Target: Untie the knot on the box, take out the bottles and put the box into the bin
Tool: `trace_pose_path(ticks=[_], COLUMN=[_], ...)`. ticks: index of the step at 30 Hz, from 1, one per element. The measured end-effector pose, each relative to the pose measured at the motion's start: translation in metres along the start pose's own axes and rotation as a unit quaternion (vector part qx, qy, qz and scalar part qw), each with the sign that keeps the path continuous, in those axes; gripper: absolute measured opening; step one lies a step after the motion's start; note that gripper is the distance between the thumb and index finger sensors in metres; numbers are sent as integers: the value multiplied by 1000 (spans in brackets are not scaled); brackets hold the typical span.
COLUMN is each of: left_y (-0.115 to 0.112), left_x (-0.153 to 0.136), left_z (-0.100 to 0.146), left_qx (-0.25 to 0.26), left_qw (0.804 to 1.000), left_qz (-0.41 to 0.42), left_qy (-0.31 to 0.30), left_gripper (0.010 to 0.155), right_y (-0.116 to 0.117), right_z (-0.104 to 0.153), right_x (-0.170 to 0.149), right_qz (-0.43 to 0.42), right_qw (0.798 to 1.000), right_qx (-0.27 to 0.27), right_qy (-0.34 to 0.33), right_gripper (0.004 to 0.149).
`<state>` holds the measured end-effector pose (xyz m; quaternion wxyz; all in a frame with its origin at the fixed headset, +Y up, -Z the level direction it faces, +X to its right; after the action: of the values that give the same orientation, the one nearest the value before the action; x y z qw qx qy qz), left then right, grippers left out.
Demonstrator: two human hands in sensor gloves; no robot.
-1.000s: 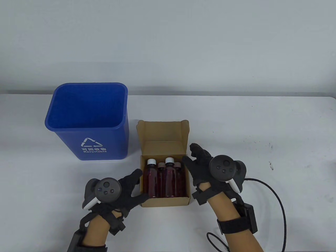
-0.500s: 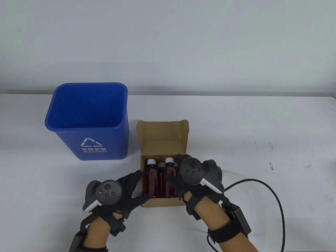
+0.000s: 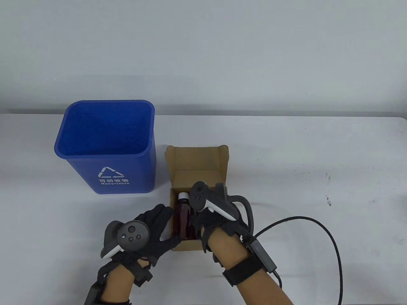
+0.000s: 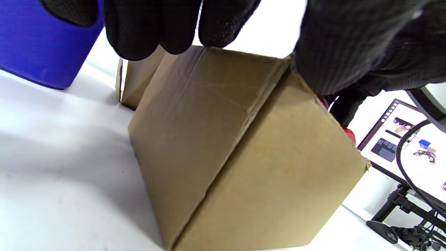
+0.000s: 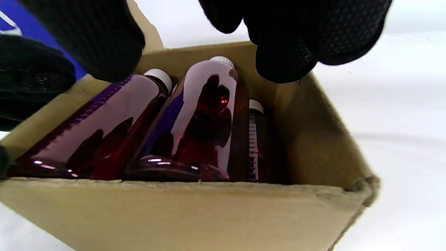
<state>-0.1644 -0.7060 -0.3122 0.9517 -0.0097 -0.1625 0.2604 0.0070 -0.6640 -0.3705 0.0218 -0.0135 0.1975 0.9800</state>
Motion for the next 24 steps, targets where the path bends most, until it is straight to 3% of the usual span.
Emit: trace_pose_path(ticks=[4, 18, 24], left_y=[0, -2, -2], left_x=[0, 2, 2], left_z=[0, 0, 0], left_qx=[-3, -10, -13], left_qw=[1000, 1000, 1000], left_qz=[1, 4, 7], left_qy=[1, 0, 1], left_gripper=[89, 90, 91], right_y=[8, 28, 32], right_z=[-9, -32, -36], right_x=[2, 1, 6], right_qz=[32, 32, 63], right_qw=[997, 988, 985], right_qx=[44, 82, 47], right_qy=[46, 125, 152], right_gripper=[89, 90, 88])
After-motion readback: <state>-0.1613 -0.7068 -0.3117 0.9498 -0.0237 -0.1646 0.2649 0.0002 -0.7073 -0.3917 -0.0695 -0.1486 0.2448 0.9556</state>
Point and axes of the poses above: the tracker on the back of each hand, its own x axis roughly to the thumb side, its own z axis roughly from the fingertips to the wrist, y = z × x, the point moved 5 cm from there along -z, roughly from the wrist to the fingertips, and after that the axes turned 8 degrees about y, right-handed, at the moved point
